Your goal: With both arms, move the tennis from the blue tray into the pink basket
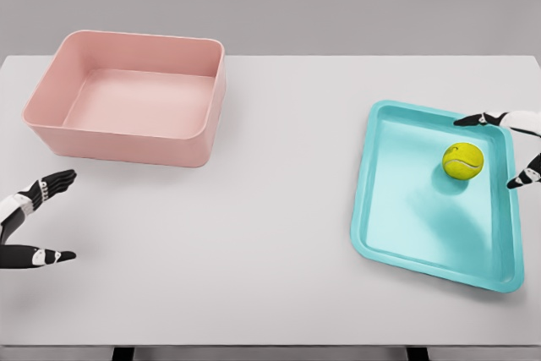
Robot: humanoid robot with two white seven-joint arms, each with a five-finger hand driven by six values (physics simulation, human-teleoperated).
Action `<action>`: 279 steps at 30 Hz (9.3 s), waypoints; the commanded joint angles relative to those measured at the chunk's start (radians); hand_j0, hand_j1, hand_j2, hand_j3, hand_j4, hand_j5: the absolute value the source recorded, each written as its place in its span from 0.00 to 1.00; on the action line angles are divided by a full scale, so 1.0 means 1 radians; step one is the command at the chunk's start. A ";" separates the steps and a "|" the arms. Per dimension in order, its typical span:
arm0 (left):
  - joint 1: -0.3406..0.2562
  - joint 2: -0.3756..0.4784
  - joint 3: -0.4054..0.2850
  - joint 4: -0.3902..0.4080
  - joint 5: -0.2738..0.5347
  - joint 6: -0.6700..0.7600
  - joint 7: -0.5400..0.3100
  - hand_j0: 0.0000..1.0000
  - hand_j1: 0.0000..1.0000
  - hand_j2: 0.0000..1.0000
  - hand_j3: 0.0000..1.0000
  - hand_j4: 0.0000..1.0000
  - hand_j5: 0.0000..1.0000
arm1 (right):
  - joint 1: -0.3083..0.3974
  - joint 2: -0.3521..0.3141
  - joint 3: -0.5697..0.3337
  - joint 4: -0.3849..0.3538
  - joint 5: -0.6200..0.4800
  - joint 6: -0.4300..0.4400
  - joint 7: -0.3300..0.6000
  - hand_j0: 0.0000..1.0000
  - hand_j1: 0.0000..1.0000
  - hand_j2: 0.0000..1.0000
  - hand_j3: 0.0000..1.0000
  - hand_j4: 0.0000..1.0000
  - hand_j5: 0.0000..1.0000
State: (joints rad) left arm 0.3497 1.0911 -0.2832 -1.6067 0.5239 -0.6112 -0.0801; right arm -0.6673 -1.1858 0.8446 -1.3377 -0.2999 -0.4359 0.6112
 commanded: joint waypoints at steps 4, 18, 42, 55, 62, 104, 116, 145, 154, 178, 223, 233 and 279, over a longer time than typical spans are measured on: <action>0.000 -0.005 0.006 -0.001 0.004 0.000 0.000 1.00 1.00 1.00 1.00 1.00 1.00 | -0.005 0.057 0.013 0.089 0.025 0.000 0.000 1.00 1.00 1.00 1.00 1.00 1.00; -0.002 -0.016 0.006 -0.001 -0.005 0.000 -0.001 1.00 1.00 1.00 1.00 1.00 1.00 | -0.018 0.118 0.016 0.154 0.096 0.000 0.000 1.00 1.00 1.00 1.00 1.00 1.00; -0.003 -0.031 0.007 -0.007 -0.005 0.000 0.000 1.00 1.00 1.00 1.00 1.00 1.00 | -0.032 0.167 0.034 0.172 0.125 0.003 0.000 0.96 0.96 0.96 0.96 0.96 0.96; -0.003 -0.031 0.007 -0.007 -0.005 0.000 0.000 1.00 1.00 1.00 1.00 1.00 1.00 | -0.032 0.173 0.034 0.177 0.143 0.008 0.000 0.71 0.71 0.71 0.71 0.71 0.71; -0.005 -0.031 0.007 -0.009 -0.005 0.000 0.000 1.00 1.00 1.00 1.00 1.00 1.00 | -0.032 0.178 0.044 0.177 0.150 0.003 0.000 0.49 0.49 0.49 0.49 0.49 0.49; -0.003 -0.036 0.007 -0.010 -0.005 0.000 0.000 1.00 1.00 1.00 1.00 1.00 1.00 | -0.066 0.769 0.071 -0.106 0.387 0.069 0.000 0.43 0.43 0.43 0.43 0.43 0.43; 0.000 -0.037 0.001 -0.021 -0.031 0.000 -0.001 1.00 1.00 1.00 1.00 1.00 1.00 | -0.060 0.652 -0.091 -0.247 0.398 0.020 0.000 1.00 1.00 1.00 1.00 1.00 1.00; -0.123 -0.252 -0.093 -0.145 -0.235 0.000 -0.001 1.00 1.00 1.00 1.00 1.00 1.00 | 0.133 0.172 -0.498 -0.342 0.183 -0.015 0.000 1.00 1.00 1.00 1.00 1.00 1.00; -0.173 -0.319 -0.122 -0.148 -0.269 0.000 -0.003 1.00 1.00 1.00 1.00 1.00 1.00 | 0.140 0.181 -0.506 -0.383 0.186 0.026 0.000 1.00 1.00 1.00 1.00 1.00 1.00; -0.282 -0.468 -0.189 -0.133 -0.343 0.094 -0.003 0.96 0.96 0.96 0.96 0.96 0.96 | 0.149 0.199 -0.496 -0.399 0.156 0.023 0.000 1.00 1.00 1.00 1.00 1.00 1.00; -0.383 -0.568 -0.258 -0.010 -0.308 0.311 -0.001 0.95 0.95 0.95 0.95 0.95 0.95 | 0.158 0.252 -0.499 -0.397 0.154 0.025 0.000 1.00 1.00 1.00 1.00 1.00 1.00; -0.390 -0.568 -0.275 0.007 -0.309 0.315 0.000 0.94 0.94 0.94 0.94 0.94 0.94 | 0.160 0.252 -0.501 -0.399 0.154 0.023 0.000 1.00 1.00 1.00 1.00 1.00 1.00; -0.505 -0.545 -0.243 -0.157 -0.349 0.110 0.002 0.44 0.44 0.44 0.44 0.44 0.44 | 0.155 0.246 -0.507 -0.405 0.154 0.025 0.000 1.00 1.00 1.00 1.00 1.00 1.00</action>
State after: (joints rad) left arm -0.1595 0.5407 -0.5336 -1.7645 0.1720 -0.5005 -0.0790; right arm -0.5123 -0.9395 0.3377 -1.7423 -0.1400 -0.4133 0.6114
